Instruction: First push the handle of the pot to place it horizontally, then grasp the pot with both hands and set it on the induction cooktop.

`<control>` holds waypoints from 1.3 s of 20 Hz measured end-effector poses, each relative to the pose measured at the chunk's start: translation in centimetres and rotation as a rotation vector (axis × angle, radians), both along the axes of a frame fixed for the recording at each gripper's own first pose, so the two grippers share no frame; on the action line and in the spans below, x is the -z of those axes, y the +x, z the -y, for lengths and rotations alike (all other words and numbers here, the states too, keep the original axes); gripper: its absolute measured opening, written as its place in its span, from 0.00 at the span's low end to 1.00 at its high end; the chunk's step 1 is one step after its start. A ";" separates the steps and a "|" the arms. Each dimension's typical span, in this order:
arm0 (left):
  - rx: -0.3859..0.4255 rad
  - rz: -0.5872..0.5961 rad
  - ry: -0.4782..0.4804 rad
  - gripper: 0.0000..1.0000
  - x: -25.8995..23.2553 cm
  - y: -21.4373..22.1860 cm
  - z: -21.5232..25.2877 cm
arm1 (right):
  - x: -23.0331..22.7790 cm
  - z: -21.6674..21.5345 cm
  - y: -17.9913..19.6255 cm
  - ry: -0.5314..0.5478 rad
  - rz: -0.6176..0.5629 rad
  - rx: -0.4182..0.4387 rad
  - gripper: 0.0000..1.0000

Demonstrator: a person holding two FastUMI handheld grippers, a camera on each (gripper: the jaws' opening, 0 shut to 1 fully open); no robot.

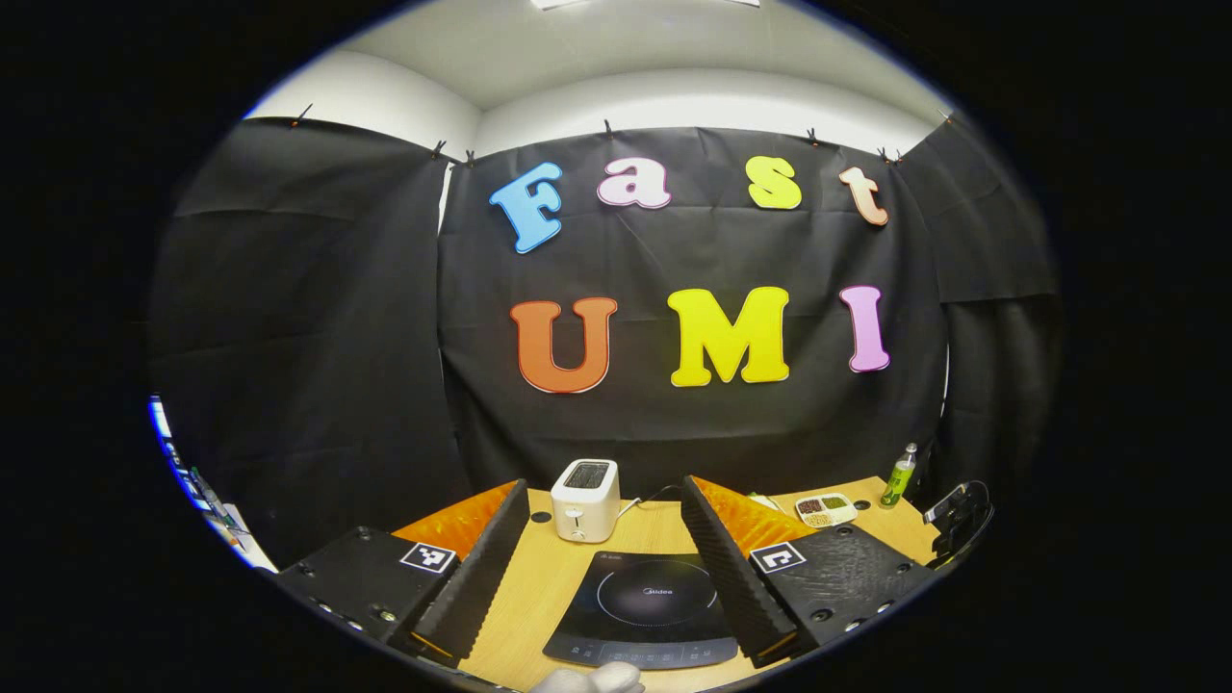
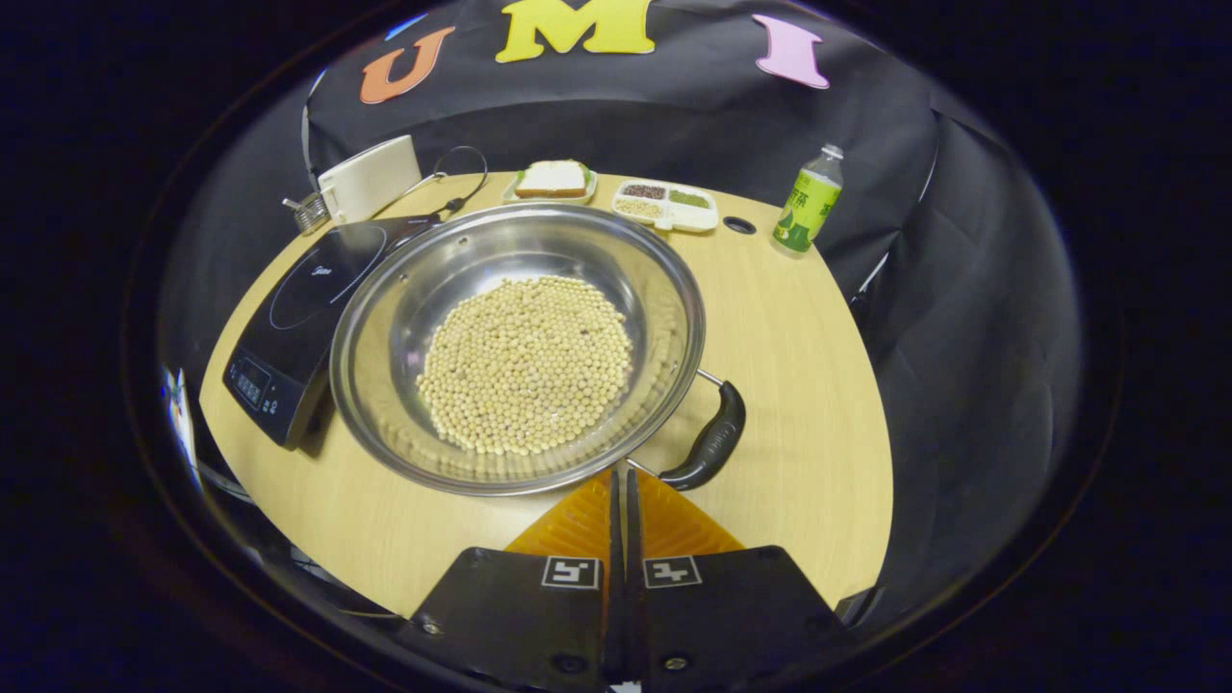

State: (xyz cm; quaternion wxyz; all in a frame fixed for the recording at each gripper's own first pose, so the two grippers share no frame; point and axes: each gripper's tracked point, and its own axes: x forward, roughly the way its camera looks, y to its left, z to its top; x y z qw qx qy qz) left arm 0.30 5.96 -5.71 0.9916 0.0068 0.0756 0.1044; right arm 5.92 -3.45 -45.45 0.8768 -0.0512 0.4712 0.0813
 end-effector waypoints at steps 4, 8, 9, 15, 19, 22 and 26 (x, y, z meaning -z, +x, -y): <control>-0.009 -0.010 0.004 0.95 0.3 0.6 0.5 | 0.1 1.6 1.5 -0.025 -0.002 -0.009 0.04; -0.025 -0.017 0.000 0.95 0.7 1.0 0.9 | 0.2 3.3 3.1 -0.039 -0.001 -0.011 0.01; -0.028 -0.020 0.000 0.95 0.8 1.2 1.0 | 0.1 3.7 3.6 -0.043 0.000 -0.010 0.00; -0.053 -0.034 0.007 0.95 1.5 2.5 1.9 | 0.2 5.1 5.8 -0.051 0.003 -0.024 0.04; -0.044 -0.044 0.000 0.95 2.1 3.3 3.5 | 0.3 5.7 6.7 -0.073 0.005 -0.055 0.00; -0.031 -0.062 0.002 0.96 3.3 4.2 4.3 | 0.2 6.0 6.6 -0.061 0.004 -0.039 0.03; 0.011 -0.090 -0.019 0.97 5.9 5.4 6.2 | -0.9 6.7 6.5 -0.037 0.072 -0.004 0.01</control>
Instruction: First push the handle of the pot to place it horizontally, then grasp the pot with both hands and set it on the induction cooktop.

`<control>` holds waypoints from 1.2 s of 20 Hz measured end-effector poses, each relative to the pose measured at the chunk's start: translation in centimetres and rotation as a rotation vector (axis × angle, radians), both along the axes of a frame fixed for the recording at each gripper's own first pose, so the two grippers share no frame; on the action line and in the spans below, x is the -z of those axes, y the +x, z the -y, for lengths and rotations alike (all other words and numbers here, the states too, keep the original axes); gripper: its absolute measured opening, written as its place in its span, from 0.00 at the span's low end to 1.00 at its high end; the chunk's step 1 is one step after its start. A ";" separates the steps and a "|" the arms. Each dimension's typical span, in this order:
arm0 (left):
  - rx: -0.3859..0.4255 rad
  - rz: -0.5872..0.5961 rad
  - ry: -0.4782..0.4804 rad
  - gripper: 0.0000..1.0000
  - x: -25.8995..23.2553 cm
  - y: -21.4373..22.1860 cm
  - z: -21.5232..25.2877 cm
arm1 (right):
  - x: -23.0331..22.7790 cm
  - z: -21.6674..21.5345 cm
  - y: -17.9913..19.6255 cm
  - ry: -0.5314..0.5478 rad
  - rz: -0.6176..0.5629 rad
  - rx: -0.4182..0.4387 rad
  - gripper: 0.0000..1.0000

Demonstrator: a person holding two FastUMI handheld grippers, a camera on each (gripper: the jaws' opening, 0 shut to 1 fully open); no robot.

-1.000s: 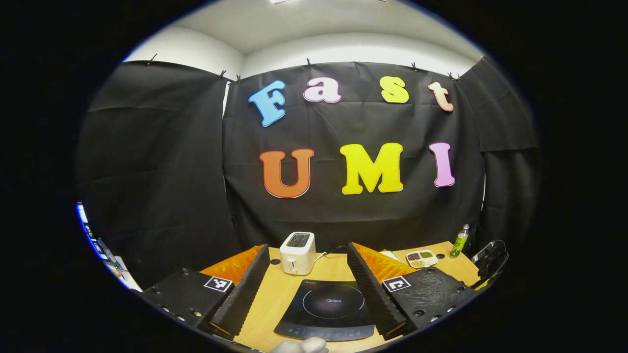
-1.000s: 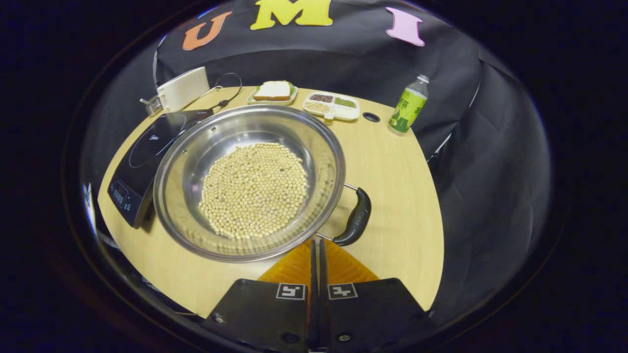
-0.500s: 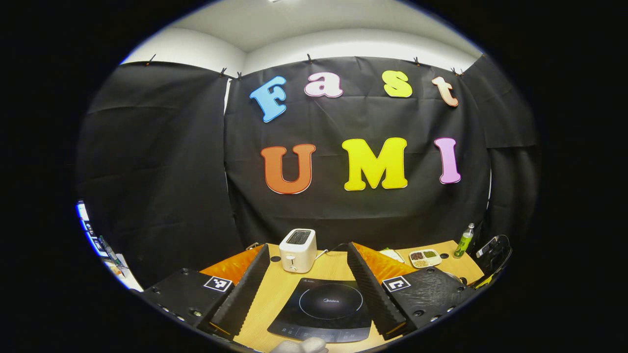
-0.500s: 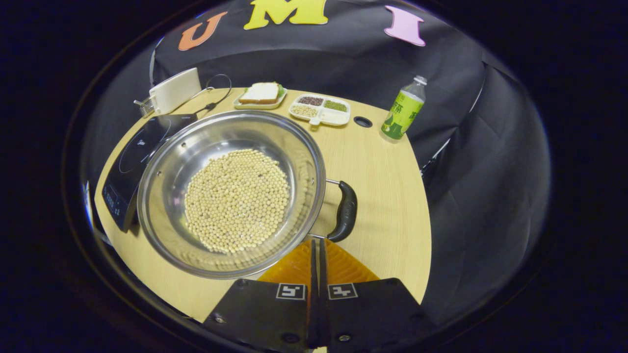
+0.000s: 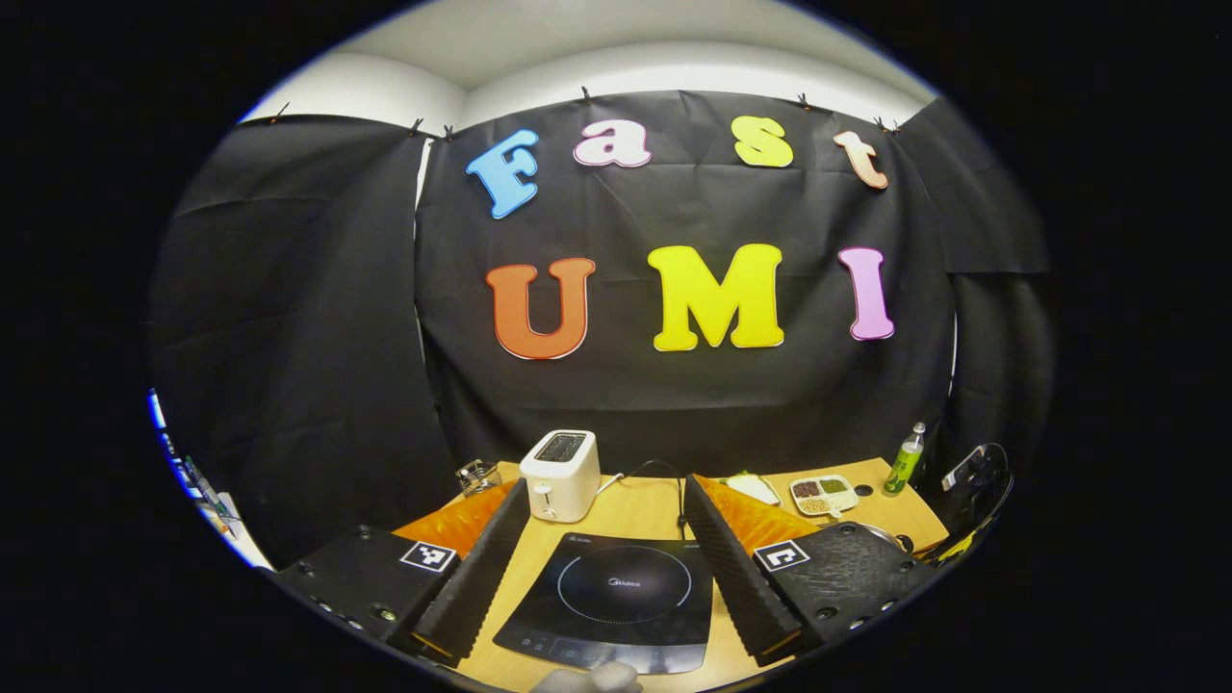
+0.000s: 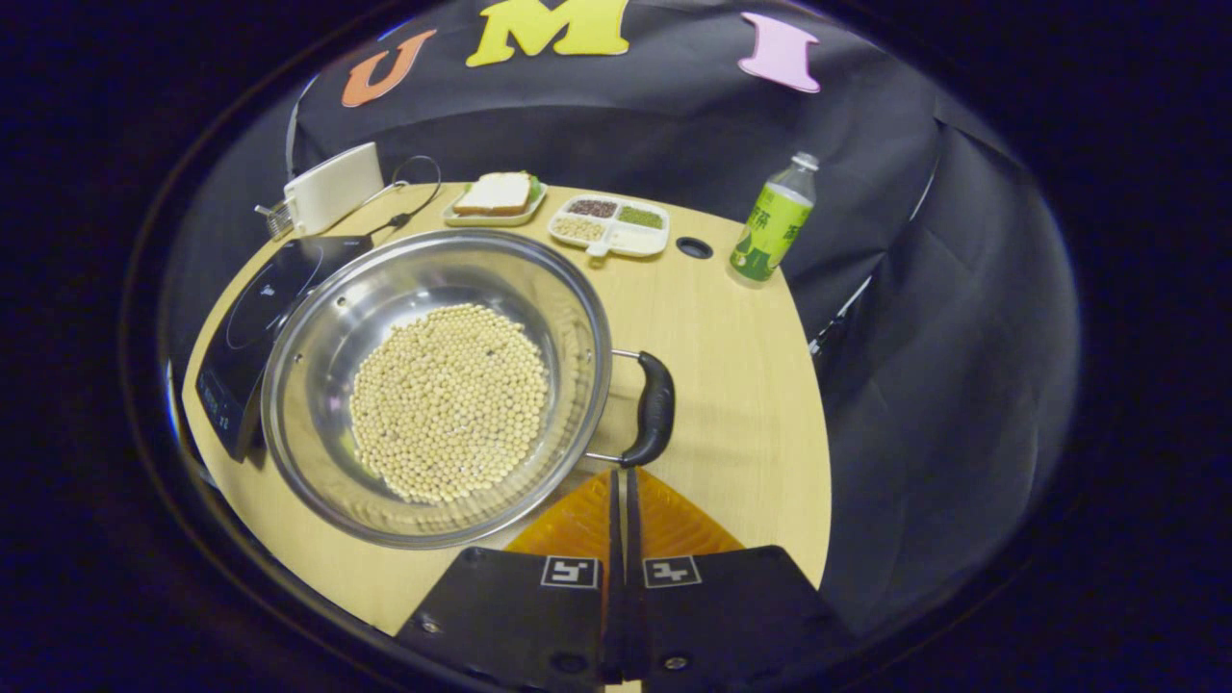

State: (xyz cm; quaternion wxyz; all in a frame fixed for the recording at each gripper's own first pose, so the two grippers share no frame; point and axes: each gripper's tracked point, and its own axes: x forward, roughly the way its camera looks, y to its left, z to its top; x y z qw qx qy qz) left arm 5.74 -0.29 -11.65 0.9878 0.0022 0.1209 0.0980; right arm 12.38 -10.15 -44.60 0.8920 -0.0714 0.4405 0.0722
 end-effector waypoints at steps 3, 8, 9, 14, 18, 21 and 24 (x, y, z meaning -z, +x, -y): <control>0.049 -0.018 -0.058 0.96 2.3 1.2 2.3 | -0.9 0.4 -0.3 0.024 0.037 -0.013 0.11; 0.122 -0.120 -0.102 1.00 8.5 3.1 6.2 | -1.5 0.5 0.4 0.135 0.049 0.044 0.81; 0.133 -0.154 -0.107 0.95 10.4 3.3 7.0 | -1.7 0.3 0.8 0.175 0.053 0.063 0.82; 0.187 -0.332 -0.209 0.95 19.5 4.7 11.8 | -1.3 0.5 3.0 0.213 0.067 0.116 0.80; 0.193 -0.450 -0.228 0.96 25.4 5.5 13.7 | -0.7 -0.1 4.5 0.185 0.070 0.088 0.80; 0.199 -0.496 -0.232 0.96 27.4 5.9 14.5 | 0.1 -0.5 5.5 0.179 0.056 0.091 0.80; 0.217 -0.522 -0.234 0.96 29.1 6.4 15.9 | 0.8 -0.8 5.8 0.176 0.031 0.090 0.80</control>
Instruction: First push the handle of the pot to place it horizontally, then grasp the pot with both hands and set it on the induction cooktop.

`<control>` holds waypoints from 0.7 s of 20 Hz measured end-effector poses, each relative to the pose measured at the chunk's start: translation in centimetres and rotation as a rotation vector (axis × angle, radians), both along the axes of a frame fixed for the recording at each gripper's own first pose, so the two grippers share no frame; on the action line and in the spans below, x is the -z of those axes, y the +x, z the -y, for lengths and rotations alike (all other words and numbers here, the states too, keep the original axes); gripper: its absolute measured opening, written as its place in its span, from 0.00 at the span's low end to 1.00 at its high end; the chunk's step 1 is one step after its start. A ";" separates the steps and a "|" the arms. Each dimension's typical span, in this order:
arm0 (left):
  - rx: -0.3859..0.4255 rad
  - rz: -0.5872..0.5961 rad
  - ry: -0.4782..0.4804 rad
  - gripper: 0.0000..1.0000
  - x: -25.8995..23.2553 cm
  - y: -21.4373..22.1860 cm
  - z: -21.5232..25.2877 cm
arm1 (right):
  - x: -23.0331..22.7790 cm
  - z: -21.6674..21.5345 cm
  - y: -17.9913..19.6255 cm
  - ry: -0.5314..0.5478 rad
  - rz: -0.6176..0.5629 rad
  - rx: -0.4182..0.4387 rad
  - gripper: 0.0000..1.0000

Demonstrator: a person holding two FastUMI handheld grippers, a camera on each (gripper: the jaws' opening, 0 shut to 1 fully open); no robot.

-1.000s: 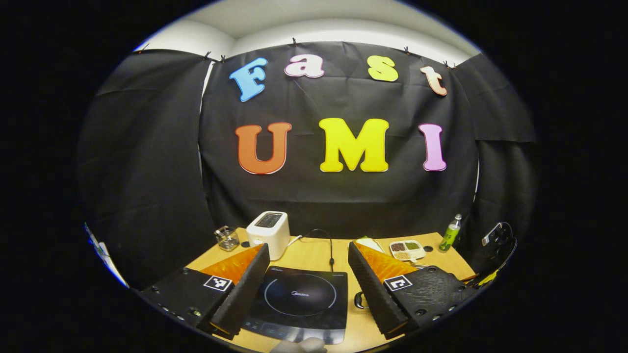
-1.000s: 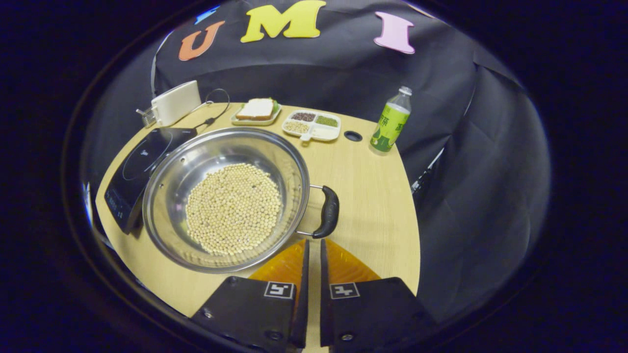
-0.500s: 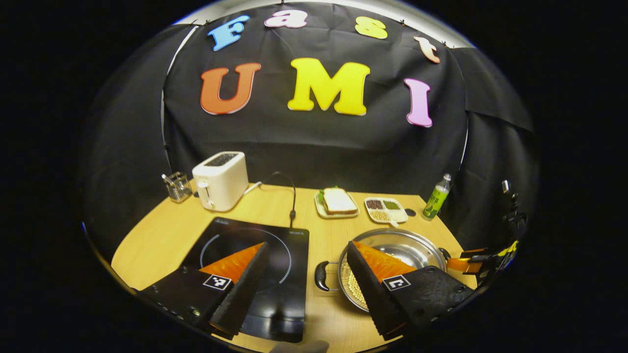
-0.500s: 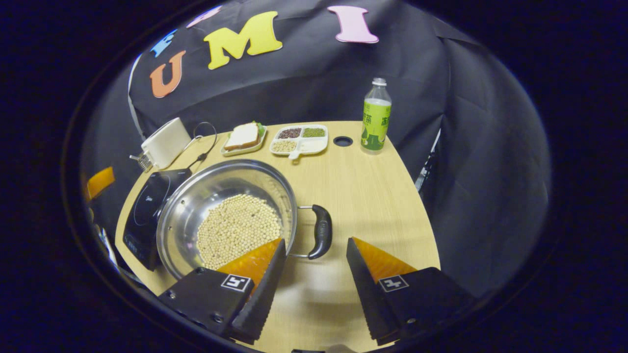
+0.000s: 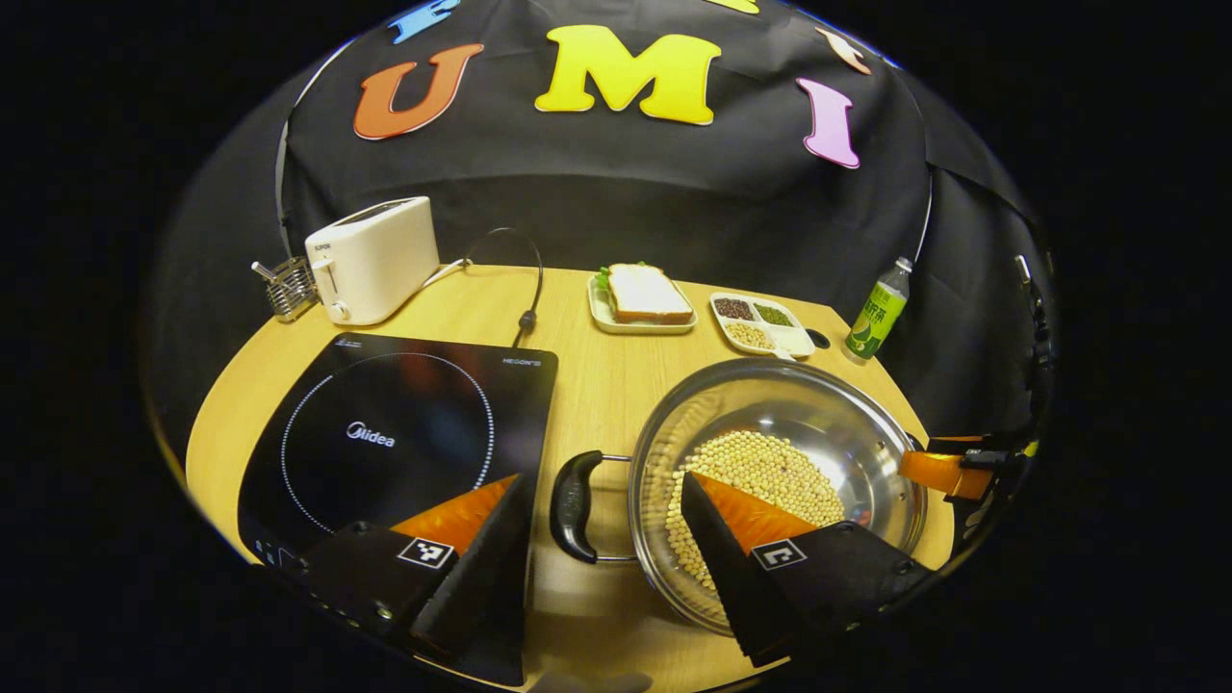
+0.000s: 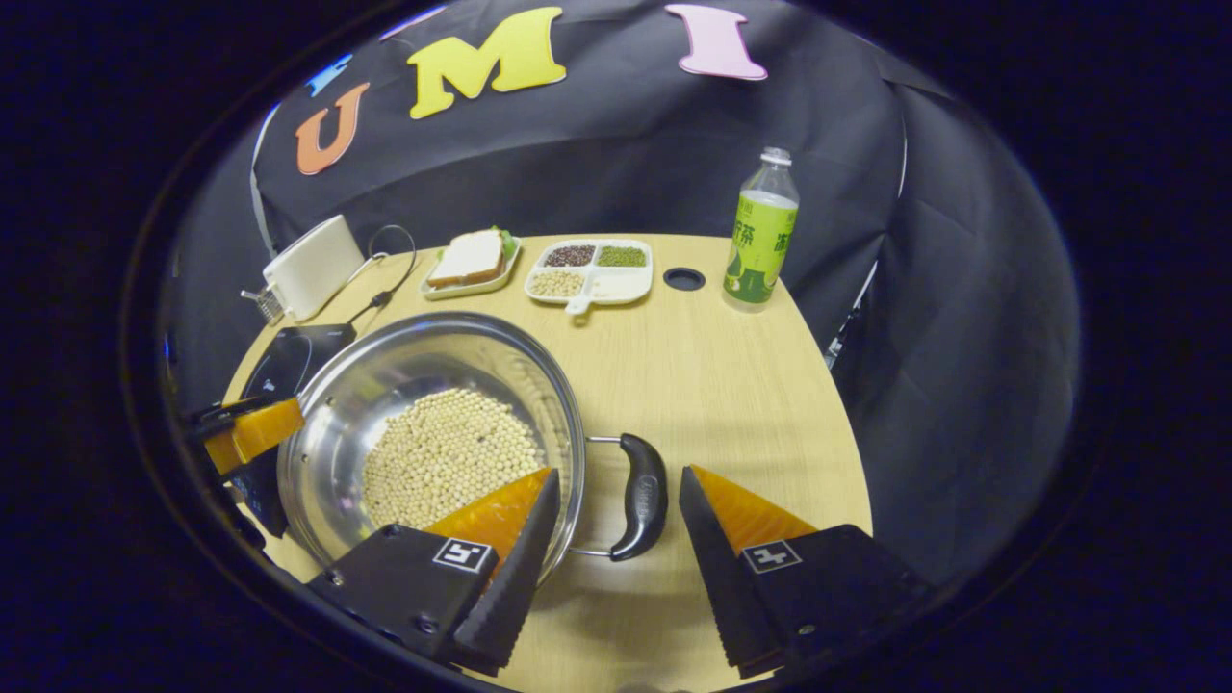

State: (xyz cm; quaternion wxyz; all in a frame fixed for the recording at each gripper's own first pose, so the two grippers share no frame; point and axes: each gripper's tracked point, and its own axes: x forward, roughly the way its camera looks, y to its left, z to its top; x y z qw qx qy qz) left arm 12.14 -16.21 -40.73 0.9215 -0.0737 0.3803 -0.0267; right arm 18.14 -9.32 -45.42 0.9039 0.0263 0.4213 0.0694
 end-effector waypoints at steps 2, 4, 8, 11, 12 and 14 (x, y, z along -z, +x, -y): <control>0.002 -0.015 0.001 0.96 0.9 0.3 0.5 | 0.5 -0.2 0.1 0.004 -0.015 -0.006 0.80; -0.003 -0.036 0.003 0.96 1.6 0.4 0.7 | 0.7 -0.6 0.2 0.005 -0.020 -0.019 0.80; -0.008 -0.051 0.025 0.95 2.5 0.8 0.6 | 1.5 -0.6 0.4 -0.008 -0.045 -0.022 0.80; 0.008 -0.066 0.076 0.95 2.9 0.8 0.8 | 2.3 -0.7 0.5 -0.014 -0.075 -0.011 0.80; 0.008 -0.073 0.087 0.96 3.0 0.7 0.8 | 2.5 -0.6 0.6 -0.019 -0.080 -0.008 0.80; 0.008 -0.082 0.112 0.96 3.2 0.6 0.6 | 3.0 -0.5 0.5 -0.029 -0.104 0.000 0.80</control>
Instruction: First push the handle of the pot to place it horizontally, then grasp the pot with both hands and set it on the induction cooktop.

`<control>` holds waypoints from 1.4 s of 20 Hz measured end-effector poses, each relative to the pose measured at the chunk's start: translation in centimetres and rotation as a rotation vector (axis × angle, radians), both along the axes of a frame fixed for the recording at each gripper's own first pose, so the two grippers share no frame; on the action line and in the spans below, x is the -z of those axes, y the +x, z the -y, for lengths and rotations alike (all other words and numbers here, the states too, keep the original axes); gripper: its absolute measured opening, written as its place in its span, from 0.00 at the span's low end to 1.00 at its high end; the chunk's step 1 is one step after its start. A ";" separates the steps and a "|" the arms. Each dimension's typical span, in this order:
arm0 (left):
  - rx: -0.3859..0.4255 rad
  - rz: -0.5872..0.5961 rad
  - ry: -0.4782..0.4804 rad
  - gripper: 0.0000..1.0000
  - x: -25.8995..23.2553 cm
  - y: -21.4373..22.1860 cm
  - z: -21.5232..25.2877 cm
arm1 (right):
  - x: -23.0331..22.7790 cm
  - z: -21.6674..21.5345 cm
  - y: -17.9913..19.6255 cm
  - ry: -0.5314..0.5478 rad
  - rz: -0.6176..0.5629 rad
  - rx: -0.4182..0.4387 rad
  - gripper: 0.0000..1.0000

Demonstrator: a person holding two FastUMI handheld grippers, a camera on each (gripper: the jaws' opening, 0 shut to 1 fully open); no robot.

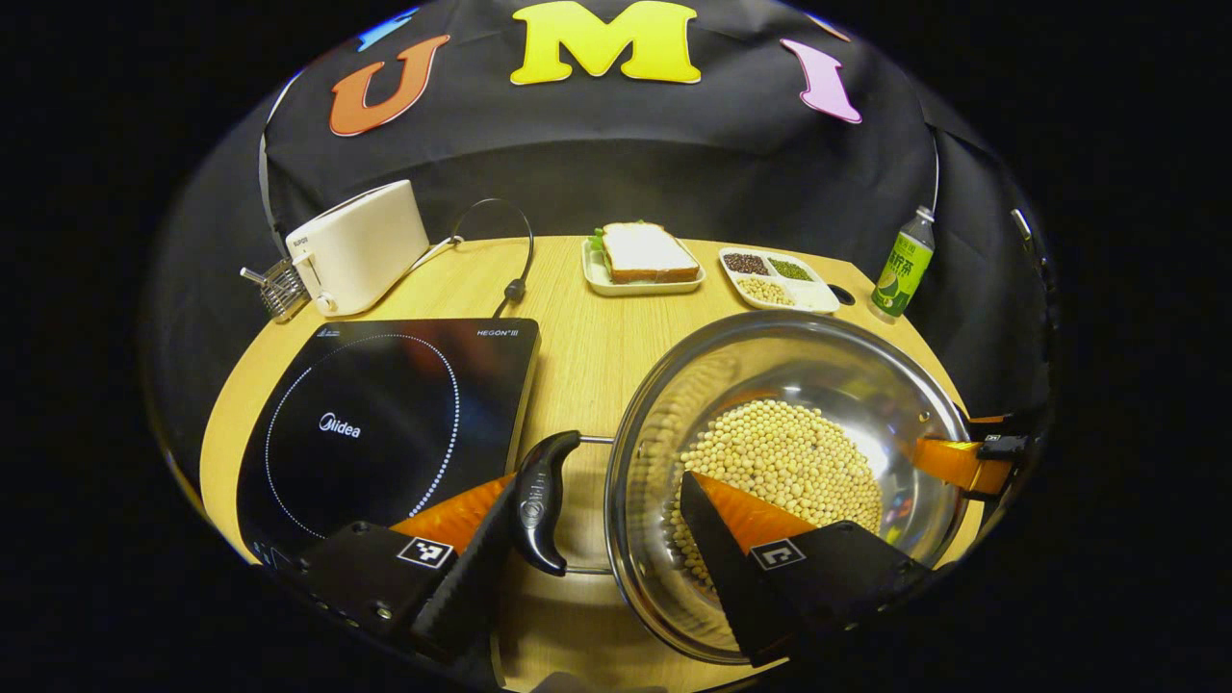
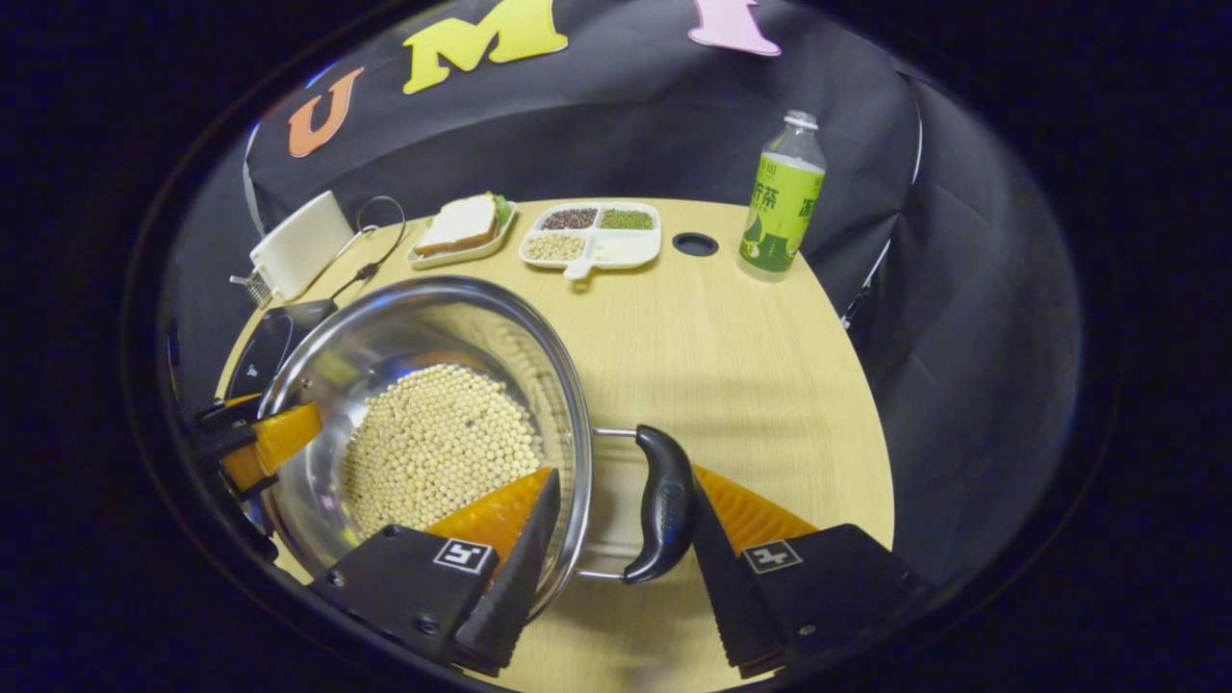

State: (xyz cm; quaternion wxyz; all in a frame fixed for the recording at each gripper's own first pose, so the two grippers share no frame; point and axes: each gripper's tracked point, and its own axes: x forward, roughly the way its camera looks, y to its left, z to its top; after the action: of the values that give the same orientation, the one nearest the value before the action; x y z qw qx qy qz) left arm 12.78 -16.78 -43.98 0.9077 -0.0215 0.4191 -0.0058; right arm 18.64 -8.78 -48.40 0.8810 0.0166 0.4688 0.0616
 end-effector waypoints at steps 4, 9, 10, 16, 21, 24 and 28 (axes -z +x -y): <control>-0.019 -0.035 0.040 0.75 0.3 -0.1 -1.0 | 0.0 0.0 -0.2 -0.016 -0.020 0.014 0.72; -0.040 -0.079 0.047 0.69 0.1 -0.2 -1.0 | 0.0 0.0 -0.2 -0.002 -0.032 0.023 0.70; -0.041 -0.072 0.049 0.69 0.2 -0.1 -1.0 | -0.2 0.0 -0.2 0.003 -0.033 0.026 0.67; -0.026 -0.056 0.062 0.63 -0.3 -0.2 -0.9 | -0.1 -0.2 -0.4 0.046 -0.053 0.030 0.58; -0.020 -0.049 0.059 0.63 -1.0 -0.5 -1.4 | -0.9 -0.4 -0.7 0.058 -0.046 0.034 0.58; -0.025 -0.043 0.053 0.63 -2.0 -0.5 -2.0 | -2.4 -1.3 -1.5 0.063 -0.033 0.034 0.58; -0.021 -0.023 0.053 0.63 -3.6 -0.3 -3.2 | -3.9 -2.2 -1.5 0.073 -0.021 0.037 0.57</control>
State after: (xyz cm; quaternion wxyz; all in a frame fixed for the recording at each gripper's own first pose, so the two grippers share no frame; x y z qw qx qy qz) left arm 12.46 -13.57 -40.40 0.9030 -0.0020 0.4293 0.0148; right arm 17.16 -6.55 -44.51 0.8758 0.0580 0.4750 0.0622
